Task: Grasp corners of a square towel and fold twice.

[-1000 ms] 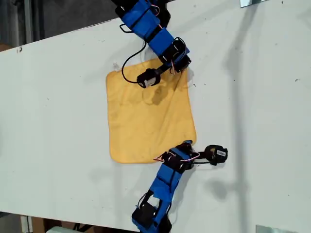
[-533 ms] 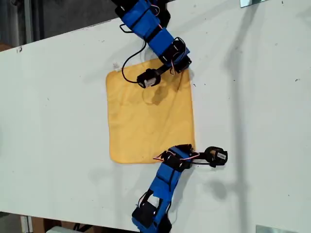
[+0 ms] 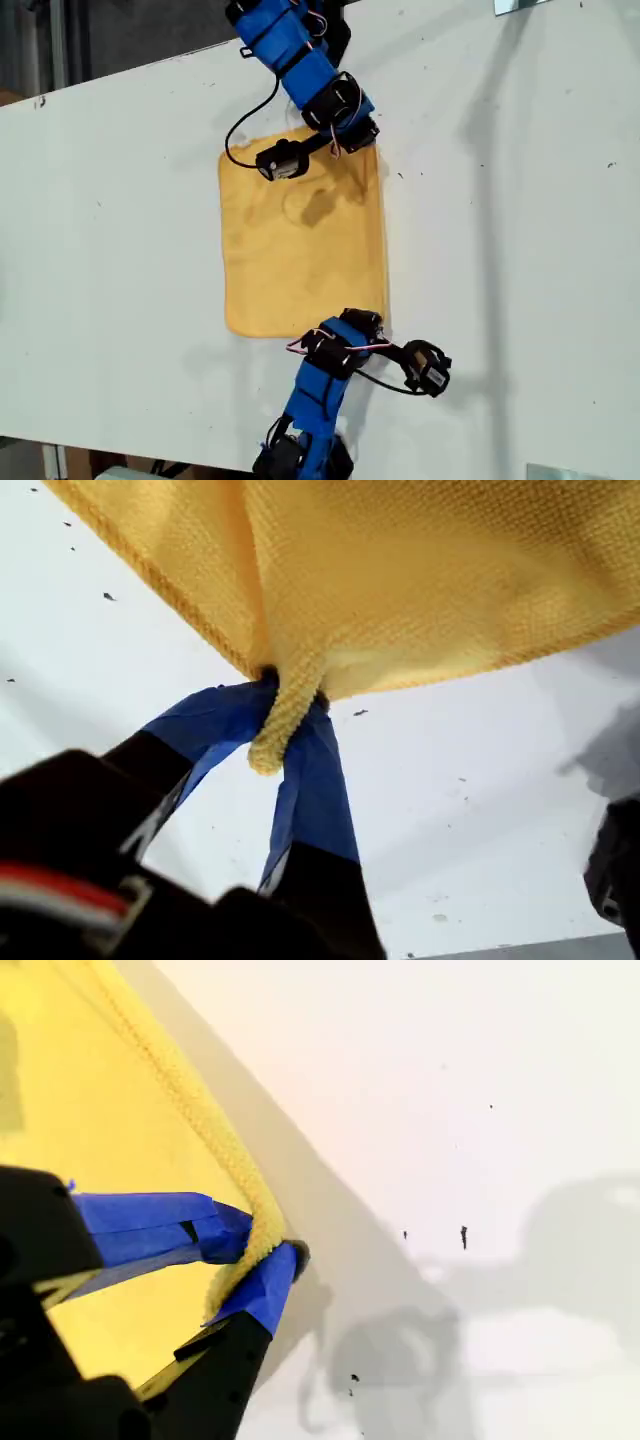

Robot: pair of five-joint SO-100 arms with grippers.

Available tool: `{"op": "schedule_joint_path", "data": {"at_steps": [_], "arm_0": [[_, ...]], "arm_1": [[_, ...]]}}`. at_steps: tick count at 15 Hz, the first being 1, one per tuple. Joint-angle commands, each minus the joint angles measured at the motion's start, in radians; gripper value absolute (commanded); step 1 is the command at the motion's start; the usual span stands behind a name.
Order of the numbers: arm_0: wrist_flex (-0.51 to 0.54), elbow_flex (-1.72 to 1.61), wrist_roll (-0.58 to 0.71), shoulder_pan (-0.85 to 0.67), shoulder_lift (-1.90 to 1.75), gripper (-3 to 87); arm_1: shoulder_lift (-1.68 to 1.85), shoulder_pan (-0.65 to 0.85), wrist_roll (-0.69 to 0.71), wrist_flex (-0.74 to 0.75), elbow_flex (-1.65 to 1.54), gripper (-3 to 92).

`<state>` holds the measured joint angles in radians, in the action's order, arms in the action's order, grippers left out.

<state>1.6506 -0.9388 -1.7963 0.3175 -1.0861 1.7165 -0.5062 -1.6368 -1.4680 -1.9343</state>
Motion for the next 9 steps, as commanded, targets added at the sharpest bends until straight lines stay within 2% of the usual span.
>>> {"op": "schedule_joint_path", "data": {"at_steps": [1, 5, 9], "arm_0": [[0.020, -0.020, 0.129, -0.089, -0.184, -0.4], [0.023, -0.107, 0.353, -0.284, -0.333, -0.4], [-0.005, -0.227, 0.583, -0.554, -0.529, -0.4]], "arm_1": [[0.146, 0.107, 0.063, -0.094, 0.089, 0.0], [0.354, 0.390, 0.295, -0.066, 0.098, 0.0], [0.311, 0.721, 0.540, -0.051, 0.245, 0.0]]}}
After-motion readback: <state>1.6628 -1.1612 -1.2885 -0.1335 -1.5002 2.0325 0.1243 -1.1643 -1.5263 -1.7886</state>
